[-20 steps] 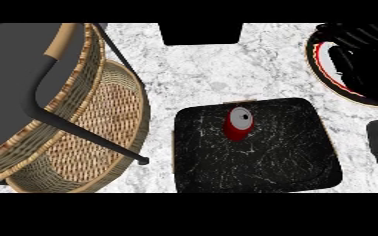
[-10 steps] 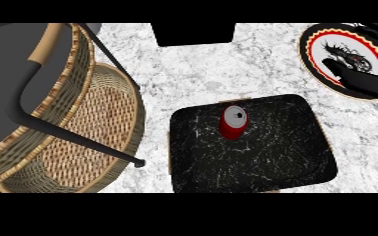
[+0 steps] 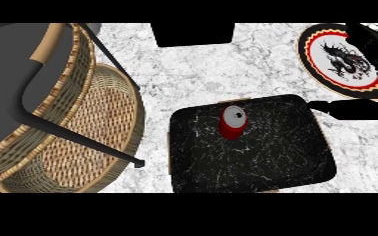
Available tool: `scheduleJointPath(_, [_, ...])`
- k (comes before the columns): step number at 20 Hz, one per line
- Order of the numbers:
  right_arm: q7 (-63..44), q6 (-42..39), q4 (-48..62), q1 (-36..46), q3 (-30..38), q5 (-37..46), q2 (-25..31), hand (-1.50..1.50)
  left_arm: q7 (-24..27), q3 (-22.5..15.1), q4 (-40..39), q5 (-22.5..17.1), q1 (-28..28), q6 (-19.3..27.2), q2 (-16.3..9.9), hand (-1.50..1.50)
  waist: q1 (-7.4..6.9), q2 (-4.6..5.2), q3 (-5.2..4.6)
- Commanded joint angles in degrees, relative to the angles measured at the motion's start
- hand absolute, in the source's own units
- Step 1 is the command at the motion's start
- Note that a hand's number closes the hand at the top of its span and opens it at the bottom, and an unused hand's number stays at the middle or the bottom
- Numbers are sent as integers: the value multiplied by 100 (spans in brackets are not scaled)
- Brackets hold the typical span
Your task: Pick the can from the tray and place it in the plate
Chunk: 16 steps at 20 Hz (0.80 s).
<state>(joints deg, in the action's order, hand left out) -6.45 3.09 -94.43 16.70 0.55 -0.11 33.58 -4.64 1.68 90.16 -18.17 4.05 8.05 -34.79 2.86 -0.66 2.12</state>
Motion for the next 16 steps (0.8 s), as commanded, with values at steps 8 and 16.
scheduleJointPath(8, [-1605, -1056, -464, 320, -1148, 631, 717, -150, -488, -958, -260, -457, 23, -97, 1004, 0, -18, 125, -267])
scheduleJointPath(16, [-2570, -953, -667, 514, -1791, 1163, 378, -150, -380, -1052, -301, -497, 122, -126, 1091, 0, -136, 129, -252])
